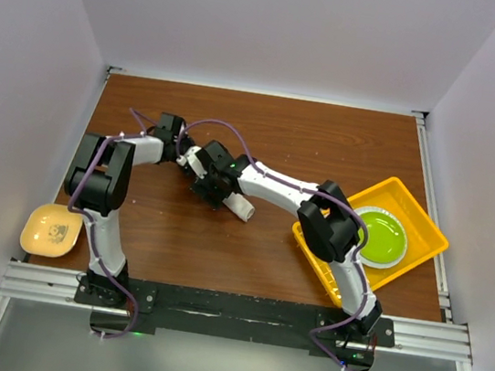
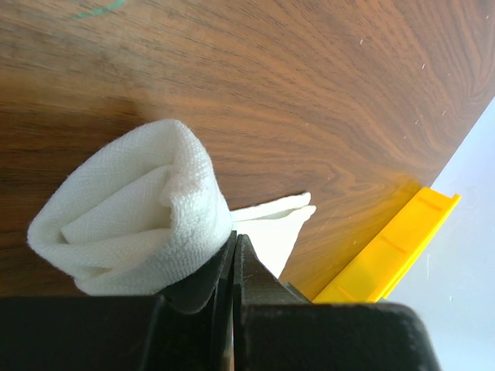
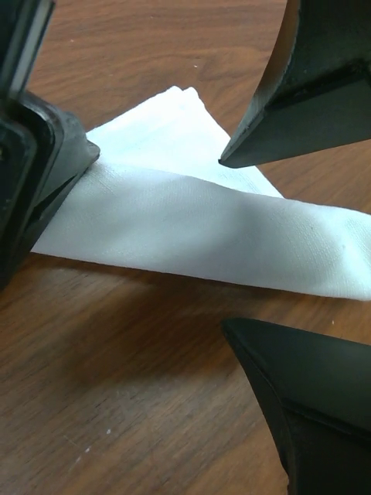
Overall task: Fold the napkin, place the utensils inside, and roll it up
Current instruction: Roll the napkin with the utensil
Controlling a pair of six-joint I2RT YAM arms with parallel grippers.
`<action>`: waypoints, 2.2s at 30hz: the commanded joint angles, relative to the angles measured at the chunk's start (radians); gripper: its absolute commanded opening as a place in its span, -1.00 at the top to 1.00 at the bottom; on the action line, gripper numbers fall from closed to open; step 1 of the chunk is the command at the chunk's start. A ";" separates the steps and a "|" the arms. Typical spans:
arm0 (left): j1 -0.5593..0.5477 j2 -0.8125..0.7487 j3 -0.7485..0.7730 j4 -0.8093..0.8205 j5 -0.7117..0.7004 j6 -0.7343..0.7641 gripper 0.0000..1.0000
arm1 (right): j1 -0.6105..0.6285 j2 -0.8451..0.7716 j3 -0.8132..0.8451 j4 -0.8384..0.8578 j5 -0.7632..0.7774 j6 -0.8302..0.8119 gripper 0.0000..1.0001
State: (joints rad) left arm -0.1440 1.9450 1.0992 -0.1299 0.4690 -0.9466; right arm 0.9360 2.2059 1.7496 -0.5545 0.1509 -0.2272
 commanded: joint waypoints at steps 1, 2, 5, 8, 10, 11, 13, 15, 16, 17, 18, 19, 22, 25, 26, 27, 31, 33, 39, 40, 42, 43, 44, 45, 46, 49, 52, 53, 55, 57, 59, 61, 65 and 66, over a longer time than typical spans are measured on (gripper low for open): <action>0.015 0.052 0.013 -0.085 -0.058 0.043 0.90 | 0.004 0.018 0.005 0.024 0.018 -0.047 -0.49; 0.015 0.055 0.014 -0.085 -0.053 0.045 0.90 | 0.003 0.024 0.008 0.021 0.010 -0.047 -0.37; 0.015 0.060 0.024 -0.091 -0.043 0.048 0.90 | 0.003 0.049 0.008 0.010 0.003 -0.052 -0.19; 0.018 0.060 0.040 -0.109 -0.033 0.060 0.89 | 0.001 0.067 -0.004 0.018 -0.005 -0.052 0.01; 0.020 0.058 0.063 -0.122 -0.035 0.069 0.88 | -0.003 0.078 -0.007 0.018 -0.020 -0.052 0.19; 0.020 0.058 0.073 -0.140 -0.036 0.081 0.87 | -0.008 0.081 -0.009 0.024 -0.028 -0.049 0.24; 0.021 0.061 0.102 -0.157 -0.035 0.095 0.84 | -0.012 0.092 -0.012 0.025 -0.062 -0.040 0.45; 0.024 0.055 0.131 -0.177 -0.036 0.103 0.74 | -0.019 0.101 0.004 0.005 -0.089 -0.028 0.64; 0.027 0.051 0.143 -0.186 -0.039 0.111 0.68 | -0.022 0.109 0.008 -0.001 -0.126 -0.018 0.75; 0.027 0.046 0.155 -0.201 -0.052 0.114 0.54 | -0.029 0.109 0.017 -0.013 -0.148 0.005 0.79; 0.032 0.032 0.184 -0.209 -0.061 0.117 0.47 | -0.037 0.110 0.019 -0.016 -0.151 0.020 0.82; 0.034 0.025 0.200 -0.218 -0.072 0.120 0.39 | -0.043 0.110 0.022 -0.019 -0.225 0.037 0.91; 0.050 -0.024 0.228 -0.225 -0.134 0.100 0.23 | -0.101 0.118 0.039 -0.034 -0.379 0.129 0.95; 0.070 -0.084 0.215 -0.194 -0.158 0.065 0.17 | -0.152 0.147 0.068 -0.058 -0.493 0.219 0.96; 0.075 -0.099 0.209 -0.171 -0.168 0.055 0.16 | -0.166 0.159 0.073 -0.056 -0.584 0.292 0.97; 0.081 -0.125 0.193 -0.157 -0.173 0.048 0.16 | -0.183 0.176 0.074 -0.053 -0.626 0.327 0.98; 0.081 -0.144 0.172 -0.106 -0.124 0.028 0.24 | -0.284 0.215 0.009 0.074 -0.884 0.532 0.96; 0.075 -0.141 0.128 -0.053 -0.067 0.022 0.33 | -0.315 0.231 -0.076 0.247 -1.014 0.687 0.92; 0.035 -0.107 -0.037 0.266 0.112 -0.066 0.56 | -0.371 0.298 -0.133 0.447 -1.175 0.859 0.87; 0.031 -0.100 -0.050 0.318 0.126 -0.083 0.58 | -0.379 0.305 -0.133 0.446 -1.177 0.861 0.86; 0.023 -0.067 -0.085 0.378 0.141 -0.103 0.63 | -0.385 0.311 -0.131 0.456 -1.186 0.870 0.86; 0.021 -0.055 -0.093 0.409 0.137 -0.110 0.64 | -0.391 0.311 -0.134 0.465 -1.186 0.876 0.85; 0.021 -0.026 -0.093 0.408 0.134 -0.104 0.67 | -0.394 0.310 -0.137 0.469 -1.186 0.878 0.83; 0.023 -0.011 -0.088 0.403 0.128 -0.097 0.68 | -0.397 0.305 -0.136 0.466 -1.185 0.873 0.81; 0.024 0.005 -0.082 0.374 0.109 -0.074 0.70 | -0.398 0.302 -0.133 0.434 -1.174 0.862 0.75; 0.024 0.046 -0.052 0.302 0.070 -0.017 0.73 | -0.399 0.264 -0.093 0.308 -1.144 0.774 0.64; 0.026 0.052 -0.044 0.257 0.049 0.025 0.76 | -0.398 0.200 -0.050 0.182 -1.027 0.639 0.24; 0.026 0.055 -0.048 0.253 0.049 0.032 0.76 | -0.394 0.186 -0.026 0.116 -0.974 0.584 0.14; 0.026 0.058 -0.053 0.251 0.052 0.043 0.77 | -0.390 0.131 0.004 0.038 -0.926 0.533 -0.17; 0.026 0.063 -0.061 0.256 0.057 0.045 0.77 | -0.384 0.063 0.007 0.007 -0.843 0.476 -0.43; 0.026 0.063 -0.061 0.253 0.054 0.051 0.78 | -0.373 0.023 0.008 -0.045 -0.789 0.422 -0.55; 0.026 0.063 -0.058 0.242 0.054 0.057 0.78 | -0.352 -0.017 0.007 -0.094 -0.710 0.387 -0.63; 0.026 0.066 -0.036 0.222 0.053 0.065 0.78 | -0.306 -0.067 -0.048 -0.104 -0.558 0.327 -0.64; 0.026 0.068 -0.032 0.216 0.053 0.065 0.78 | -0.284 -0.075 -0.061 -0.101 -0.533 0.324 -0.64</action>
State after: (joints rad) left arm -0.1257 1.9823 1.0389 0.1413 0.5663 -0.9371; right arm 0.5926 2.1994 1.7245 -0.5800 -0.5777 0.1982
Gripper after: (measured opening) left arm 0.110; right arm 0.815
